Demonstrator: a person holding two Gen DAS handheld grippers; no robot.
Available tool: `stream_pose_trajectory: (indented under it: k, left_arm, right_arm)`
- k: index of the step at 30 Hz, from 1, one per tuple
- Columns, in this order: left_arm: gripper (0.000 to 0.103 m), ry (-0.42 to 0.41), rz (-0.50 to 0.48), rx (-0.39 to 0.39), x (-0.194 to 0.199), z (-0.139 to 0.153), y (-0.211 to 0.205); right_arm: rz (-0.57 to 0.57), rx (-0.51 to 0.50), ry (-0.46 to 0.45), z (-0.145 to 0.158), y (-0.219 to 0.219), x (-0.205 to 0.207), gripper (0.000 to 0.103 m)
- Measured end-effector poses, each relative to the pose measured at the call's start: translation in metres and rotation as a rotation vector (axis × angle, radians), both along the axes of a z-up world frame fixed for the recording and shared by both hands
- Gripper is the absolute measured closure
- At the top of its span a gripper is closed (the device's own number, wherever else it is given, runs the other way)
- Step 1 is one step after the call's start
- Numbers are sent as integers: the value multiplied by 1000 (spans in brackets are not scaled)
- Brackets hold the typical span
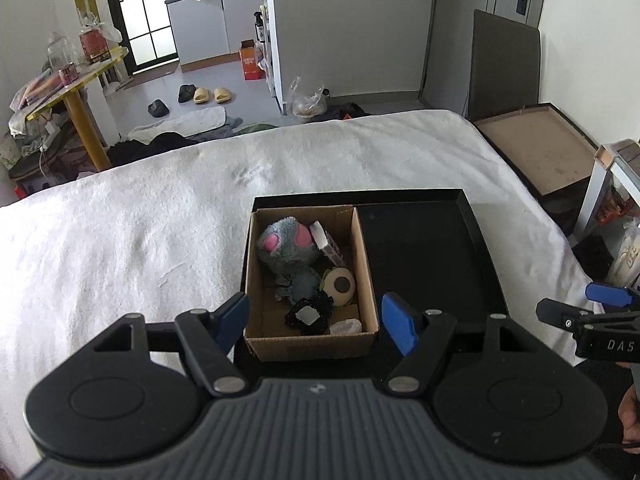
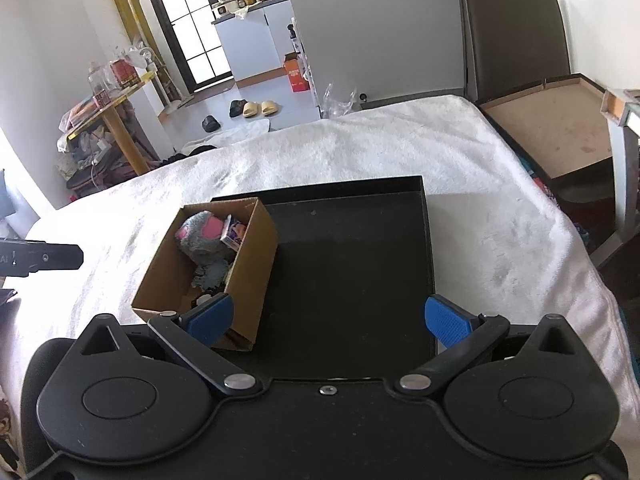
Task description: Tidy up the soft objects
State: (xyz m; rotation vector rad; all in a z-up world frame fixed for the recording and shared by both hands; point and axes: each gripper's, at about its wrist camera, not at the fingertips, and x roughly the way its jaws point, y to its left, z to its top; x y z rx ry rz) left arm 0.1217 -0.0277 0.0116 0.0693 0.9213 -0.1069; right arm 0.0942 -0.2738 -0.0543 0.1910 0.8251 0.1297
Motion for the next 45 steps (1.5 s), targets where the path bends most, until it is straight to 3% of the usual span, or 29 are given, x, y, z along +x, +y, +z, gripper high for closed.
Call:
stream_pose_trajectory:
  k: [6,12,16,20,24,27,34,38,41,45]
  left_arm:
    - [30,8,0,-1,-10,10,5]
    - [22,-11,8,-5,-21,23,11]
    - [12,-27,25,-6,-27,30,16]
    - [1,-55,46,-2,-34,38,19]
    - [1,-71,68,-3,-39,41,24]
    - [0,-59,60,-6,-41,40,26]
    - [0,-59,54,38,-60,50,25]
    - [0,-59,41,28,-70,56,23]
    - [0,-42,40,-16,-74,60,24]
    - [0,-50,45,20,-79,64,21]
  right_arm:
    - [-33,3,-4,15,2,-9,0]
    - [-56,2,-7,29,4,-19,0]
    - [-59,57,-13,39,6,-26,0]
    - [-52,25,-38,51,12,-30,0]
    - [-63,25,-49,59,15,-33,0]
    - [-61,-28,-57,65,23,-36,0]
    - [-62,-63,-51,70,33,-43,0]
    - [-51,-20,-38,77,39,-49,0]
    - [-46,-56,-44,83,49,-55,0]
    - [-60,-49,-32,91,57,-62,0]
